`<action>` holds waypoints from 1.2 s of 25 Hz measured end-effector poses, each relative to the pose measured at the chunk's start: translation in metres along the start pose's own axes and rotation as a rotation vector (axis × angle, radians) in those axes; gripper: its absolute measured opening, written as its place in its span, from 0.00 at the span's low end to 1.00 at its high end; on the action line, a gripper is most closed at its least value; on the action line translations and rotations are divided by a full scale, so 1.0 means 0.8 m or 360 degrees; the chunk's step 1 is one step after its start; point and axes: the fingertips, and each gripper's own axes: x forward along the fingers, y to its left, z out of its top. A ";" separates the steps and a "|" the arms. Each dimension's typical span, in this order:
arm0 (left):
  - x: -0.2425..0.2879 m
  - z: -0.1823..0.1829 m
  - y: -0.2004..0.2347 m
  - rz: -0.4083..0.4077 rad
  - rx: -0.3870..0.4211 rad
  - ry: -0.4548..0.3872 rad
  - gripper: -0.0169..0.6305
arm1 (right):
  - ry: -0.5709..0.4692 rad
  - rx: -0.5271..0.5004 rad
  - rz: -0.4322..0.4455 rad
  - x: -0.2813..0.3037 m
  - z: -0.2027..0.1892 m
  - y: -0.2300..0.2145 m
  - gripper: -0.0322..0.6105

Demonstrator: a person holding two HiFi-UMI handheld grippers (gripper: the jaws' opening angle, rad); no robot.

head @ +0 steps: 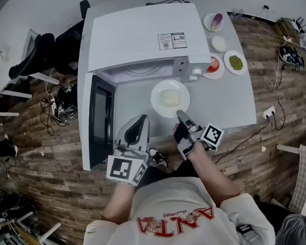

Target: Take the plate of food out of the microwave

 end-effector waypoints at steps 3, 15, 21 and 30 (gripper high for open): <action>0.016 -0.003 -0.023 -0.0078 0.0014 0.0018 0.05 | -0.0040 0.0008 -0.0001 -0.036 0.012 -0.007 0.08; 0.076 -0.019 -0.127 -0.0359 0.0081 0.0119 0.05 | -0.0421 0.0003 -0.0026 -0.172 0.137 -0.044 0.08; 0.098 -0.026 -0.160 -0.0420 0.0091 0.0156 0.05 | -0.0615 0.0029 -0.0056 -0.221 0.203 -0.070 0.08; 0.116 -0.040 -0.187 -0.0446 0.0093 0.0210 0.05 | -0.0761 0.0060 -0.0134 -0.253 0.263 -0.119 0.08</action>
